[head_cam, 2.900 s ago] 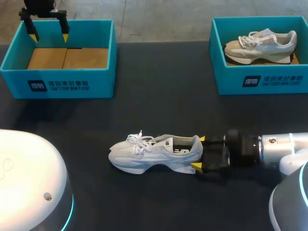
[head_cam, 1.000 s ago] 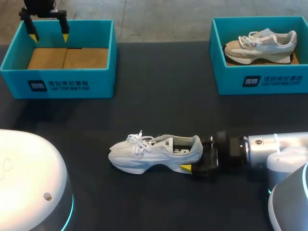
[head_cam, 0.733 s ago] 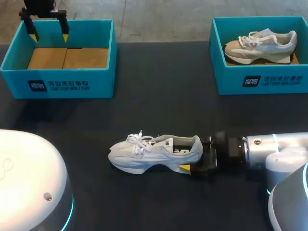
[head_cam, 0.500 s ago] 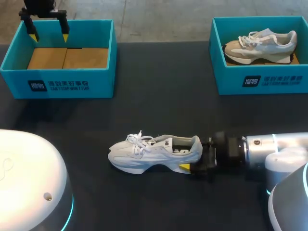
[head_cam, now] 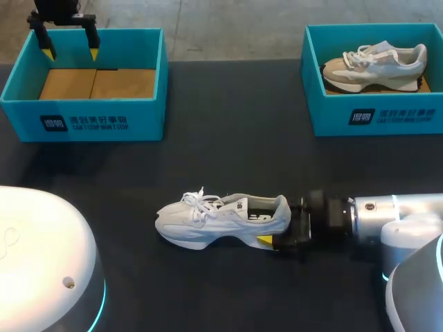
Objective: Take the shoe out of the shoebox, open the shoe tongue, remove and reinsert the insole, then place the shoe into the shoebox
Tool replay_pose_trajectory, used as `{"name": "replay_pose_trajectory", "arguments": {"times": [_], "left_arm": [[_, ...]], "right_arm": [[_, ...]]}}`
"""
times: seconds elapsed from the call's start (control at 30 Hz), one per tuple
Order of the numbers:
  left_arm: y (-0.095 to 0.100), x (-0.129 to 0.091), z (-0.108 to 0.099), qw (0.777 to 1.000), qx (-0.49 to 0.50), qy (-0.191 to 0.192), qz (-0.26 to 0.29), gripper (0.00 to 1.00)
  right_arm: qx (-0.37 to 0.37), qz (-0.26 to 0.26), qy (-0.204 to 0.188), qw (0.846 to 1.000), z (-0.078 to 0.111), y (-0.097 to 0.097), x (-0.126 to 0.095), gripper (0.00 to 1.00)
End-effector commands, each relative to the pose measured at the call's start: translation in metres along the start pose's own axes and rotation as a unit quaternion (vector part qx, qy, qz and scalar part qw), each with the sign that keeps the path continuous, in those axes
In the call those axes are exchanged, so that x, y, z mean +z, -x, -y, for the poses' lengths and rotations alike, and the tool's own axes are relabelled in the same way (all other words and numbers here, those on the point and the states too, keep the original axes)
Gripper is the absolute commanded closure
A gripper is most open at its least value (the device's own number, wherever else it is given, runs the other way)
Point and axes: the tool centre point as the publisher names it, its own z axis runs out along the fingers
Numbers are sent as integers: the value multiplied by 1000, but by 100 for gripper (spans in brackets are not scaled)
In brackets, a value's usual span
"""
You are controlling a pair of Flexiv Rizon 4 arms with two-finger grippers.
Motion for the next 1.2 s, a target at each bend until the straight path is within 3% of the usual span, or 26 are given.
{"name": "replay_pose_trajectory", "arguments": {"times": [0.03,0.2,0.53,1.03,1.2], "left_arm": [[0,0,0,1000,0,0,0,0],[-6,-6,-5,1000,-16,-9,3,0],[-35,-29,-41,998,-66,-13,-2,0],[-78,-38,-88,999,-35,-12,3,0],[-100,-39,-106,1000,-27,-7,11,0]], "right_arm": [[0,3,-1,1000,0,-1,2,100],[0,3,-1,1000,0,-1,2,100],[0,3,-1,1000,0,-1,2,100],[0,3,-1,1000,0,-1,2,100],[0,3,-1,1000,0,-1,2,100]]}}
